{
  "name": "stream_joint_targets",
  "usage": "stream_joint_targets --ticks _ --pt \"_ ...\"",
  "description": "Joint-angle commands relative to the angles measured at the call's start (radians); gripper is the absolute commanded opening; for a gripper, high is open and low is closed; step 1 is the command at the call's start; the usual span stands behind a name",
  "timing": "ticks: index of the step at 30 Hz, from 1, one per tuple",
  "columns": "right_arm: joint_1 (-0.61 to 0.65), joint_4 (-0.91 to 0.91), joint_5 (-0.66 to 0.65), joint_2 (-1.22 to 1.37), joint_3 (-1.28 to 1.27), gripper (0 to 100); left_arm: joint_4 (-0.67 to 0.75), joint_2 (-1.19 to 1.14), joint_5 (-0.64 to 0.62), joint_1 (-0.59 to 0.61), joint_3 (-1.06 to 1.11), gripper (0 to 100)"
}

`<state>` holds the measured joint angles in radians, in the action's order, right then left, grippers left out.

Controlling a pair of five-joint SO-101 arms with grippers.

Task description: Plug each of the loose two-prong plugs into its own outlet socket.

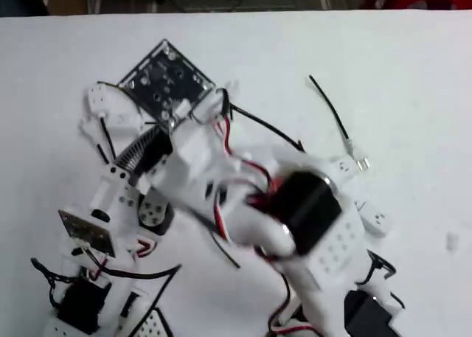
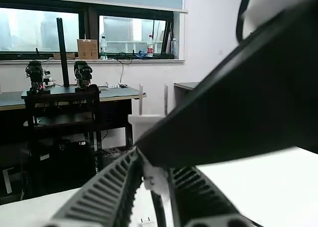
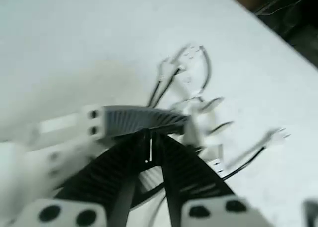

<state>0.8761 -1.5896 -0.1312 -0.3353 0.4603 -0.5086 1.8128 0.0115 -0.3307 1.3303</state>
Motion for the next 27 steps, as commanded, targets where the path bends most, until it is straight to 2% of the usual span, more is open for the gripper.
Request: stream_joint_targets --ticks 1,4,8,14,20,23,27 --pt "-0.131 0.194 -0.147 -0.015 -0.115 1.9 0.026 0.008 -0.003 -0.01 -0.009 2" --pt "-0.24 0.335 -0.209 -0.018 -0.252 1.9 0.026 0.008 -0.003 -0.01 -0.009 2" --pt "-0.348 0.447 -0.222 -0.025 -0.382 1.9 0.028 0.008 -0.003 -0.01 -0.009 2" --pt "-0.38 0.456 -0.222 -0.064 -0.384 1.9 0.028 0.008 -0.003 -0.01 -0.006 2" --pt "-0.386 0.496 -0.222 -0.274 -0.387 1.9 0.023 0.005 -0.003 -0.007 -0.003 2" --pt "-0.418 0.484 -0.222 -0.36 -0.394 1.9 0.028 0.001 -0.009 0.058 -0.003 2" --pt "-0.536 0.438 -0.216 -0.424 -0.471 1.9 0.031 -0.024 -0.023 0.168 -0.006 2"
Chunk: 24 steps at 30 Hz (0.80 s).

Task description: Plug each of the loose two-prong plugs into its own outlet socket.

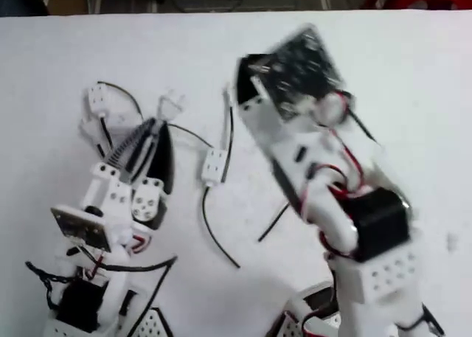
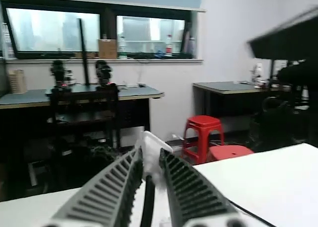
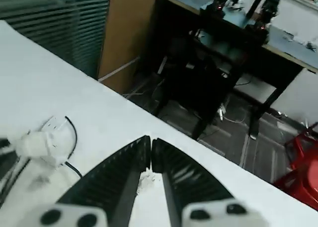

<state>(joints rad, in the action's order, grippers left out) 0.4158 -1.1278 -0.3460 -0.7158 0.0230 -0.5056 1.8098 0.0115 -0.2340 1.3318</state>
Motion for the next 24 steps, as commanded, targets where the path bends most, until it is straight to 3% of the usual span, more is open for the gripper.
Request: stream_joint_targets --ticks 1,4,7,12,18,24 --pt "-0.116 -0.03 -0.002 -0.045 -0.071 1.9 0.04 -0.051 -0.051 0.085 -0.012 2" --pt "-0.22 -0.038 -0.003 -0.045 -0.21 1.9 0.13 -0.228 -0.08 0.104 -0.04 2" --pt "-0.318 -0.038 -0.008 -0.045 -0.361 1.9 0.1 -0.499 -0.071 0.099 -0.192 2" --pt "-0.441 -0.036 -0.008 -0.053 -0.571 1.9 -0.178 -0.923 -0.137 0.099 -0.568 2" --pt "-0.513 -0.016 -0.008 -0.045 -0.798 1.9 -0.46 -1.247 -0.132 0.099 -0.913 2" --pt "-0.533 0.154 -0.008 -0.05 -1.091 1.9 -0.783 -1.626 -0.17 0.097 -1.264 2"
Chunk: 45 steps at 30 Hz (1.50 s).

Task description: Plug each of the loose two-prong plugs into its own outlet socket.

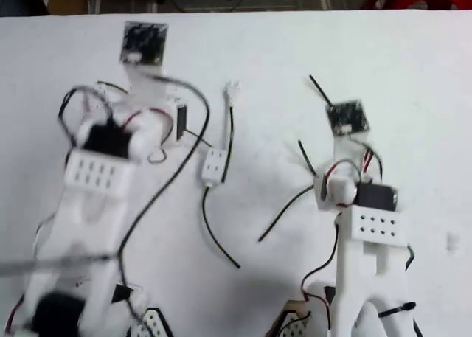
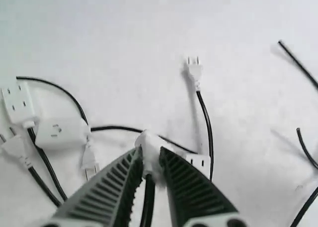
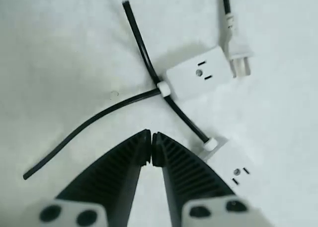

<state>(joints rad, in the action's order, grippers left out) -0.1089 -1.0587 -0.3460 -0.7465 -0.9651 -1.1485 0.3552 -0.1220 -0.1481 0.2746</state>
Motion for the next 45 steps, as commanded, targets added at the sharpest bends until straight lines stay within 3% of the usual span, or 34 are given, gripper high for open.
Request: stream_joint_targets --ticks 1,9,16,20,39,45 --pt "-0.007 0.122 -0.008 -0.022 -0.147 1.9 -0.184 -0.236 -0.066 0.012 -0.269 2" --pt "-0.012 0.216 -0.008 -0.021 -0.267 1.9 -0.373 -0.633 -0.285 -0.081 -0.7 2" --pt "-0.012 0.288 -0.008 -0.015 -0.302 1.9 -0.451 -0.816 -0.459 -0.148 -0.885 2" --pt "-0.01 0.291 -0.009 -0.015 -0.304 1.9 -0.509 -0.862 -0.569 -0.142 -0.924 2" --pt "-0.01 0.292 -0.009 -0.013 -0.305 2.0 -0.516 -0.88 -0.583 -0.177 -0.907 2" --pt "-0.01 0.292 -0.009 -0.013 -0.305 2.0 -0.457 -0.875 -0.683 -0.171 -0.812 2"
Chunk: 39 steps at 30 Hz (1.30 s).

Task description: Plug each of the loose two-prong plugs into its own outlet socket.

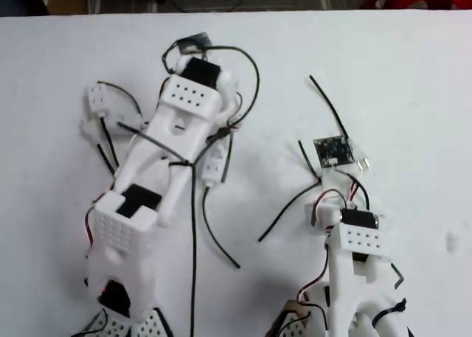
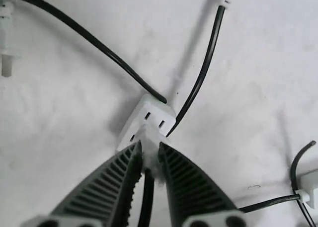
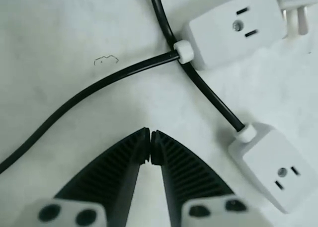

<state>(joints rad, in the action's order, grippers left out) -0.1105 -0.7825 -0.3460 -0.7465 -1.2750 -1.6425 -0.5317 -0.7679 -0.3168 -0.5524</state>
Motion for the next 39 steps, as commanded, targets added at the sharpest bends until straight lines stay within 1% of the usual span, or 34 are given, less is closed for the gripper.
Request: stream_joint_targets --ticks 1,9,15,19,26,31,35,39 --pt "-0.008 0.016 -0.009 -0.013 0.005 2.0 0.041 0.012 -0.041 -0.002 0.021 2" --pt "-0.007 0.016 -0.009 -0.013 0.005 2.0 0.066 0.012 -0.041 -0.001 0.028 2" --pt "-0.005 0.016 -0.009 -0.013 0.005 2.0 0.092 0.01 -0.043 0.051 0.029 2" --pt "-0.005 0.016 -0.009 -0.013 0.005 2.0 0.084 0.008 -0.043 0.062 0.029 2" --pt "-0.005 0.016 -0.009 -0.013 0.005 2.0 0.094 0.001 -0.043 0.054 0.043 2" --pt "-0.005 0.016 -0.009 -0.013 0.005 2.0 0.167 -0.067 -0.043 0.019 0.086 2" --pt "-0.007 0.016 -0.009 -0.013 0.005 2.0 0.173 -0.087 -0.043 -0.007 0.086 2" --pt "-0.007 0.016 -0.009 -0.013 0.005 2.0 0.175 -0.097 -0.037 -0.008 0.092 2"
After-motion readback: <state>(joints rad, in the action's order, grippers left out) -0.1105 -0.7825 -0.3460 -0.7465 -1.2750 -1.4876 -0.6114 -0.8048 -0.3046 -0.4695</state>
